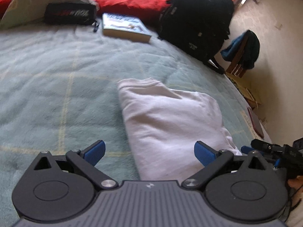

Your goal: Fold clothes

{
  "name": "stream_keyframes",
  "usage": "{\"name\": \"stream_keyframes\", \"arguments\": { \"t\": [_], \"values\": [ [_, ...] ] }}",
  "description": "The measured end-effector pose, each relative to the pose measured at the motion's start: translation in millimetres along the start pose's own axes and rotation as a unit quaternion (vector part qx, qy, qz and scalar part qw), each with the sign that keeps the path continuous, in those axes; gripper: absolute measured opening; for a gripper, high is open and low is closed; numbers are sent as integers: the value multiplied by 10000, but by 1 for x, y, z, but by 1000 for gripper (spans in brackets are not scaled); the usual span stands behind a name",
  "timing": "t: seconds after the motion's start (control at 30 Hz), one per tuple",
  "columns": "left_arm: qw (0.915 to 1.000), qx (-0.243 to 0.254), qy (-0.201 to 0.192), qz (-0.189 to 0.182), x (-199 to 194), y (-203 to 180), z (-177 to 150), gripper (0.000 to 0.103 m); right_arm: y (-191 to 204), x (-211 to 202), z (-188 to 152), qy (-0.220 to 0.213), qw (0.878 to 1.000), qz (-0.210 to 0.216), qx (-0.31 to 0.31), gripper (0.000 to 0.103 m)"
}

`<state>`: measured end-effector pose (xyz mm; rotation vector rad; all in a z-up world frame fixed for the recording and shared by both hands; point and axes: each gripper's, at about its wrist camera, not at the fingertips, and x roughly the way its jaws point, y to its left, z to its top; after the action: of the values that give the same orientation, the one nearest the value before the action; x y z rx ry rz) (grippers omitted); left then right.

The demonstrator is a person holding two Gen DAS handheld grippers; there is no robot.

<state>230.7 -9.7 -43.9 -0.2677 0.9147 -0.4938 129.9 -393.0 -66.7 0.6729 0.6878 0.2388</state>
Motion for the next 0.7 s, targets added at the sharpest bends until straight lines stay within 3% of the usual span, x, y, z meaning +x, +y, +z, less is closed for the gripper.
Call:
{"name": "stream_keyframes", "arguments": {
  "t": [0.13,0.27,0.4,0.7],
  "values": [
    [9969,-647,347,-296,13,26,1,100,-15,22,11,344,9976,306,513,93],
    [9915,-992,520,-659,20,37,5,100,-22,41,20,603,9919,732,844,102],
    [9770,-1475,819,-1302,37,48,12,101,-22,61,30,830,9870,1030,915,103],
    [9706,-1496,803,-1704,78,38,33,102,-8,106,53,1058,9825,1312,794,103]
  ]
}}
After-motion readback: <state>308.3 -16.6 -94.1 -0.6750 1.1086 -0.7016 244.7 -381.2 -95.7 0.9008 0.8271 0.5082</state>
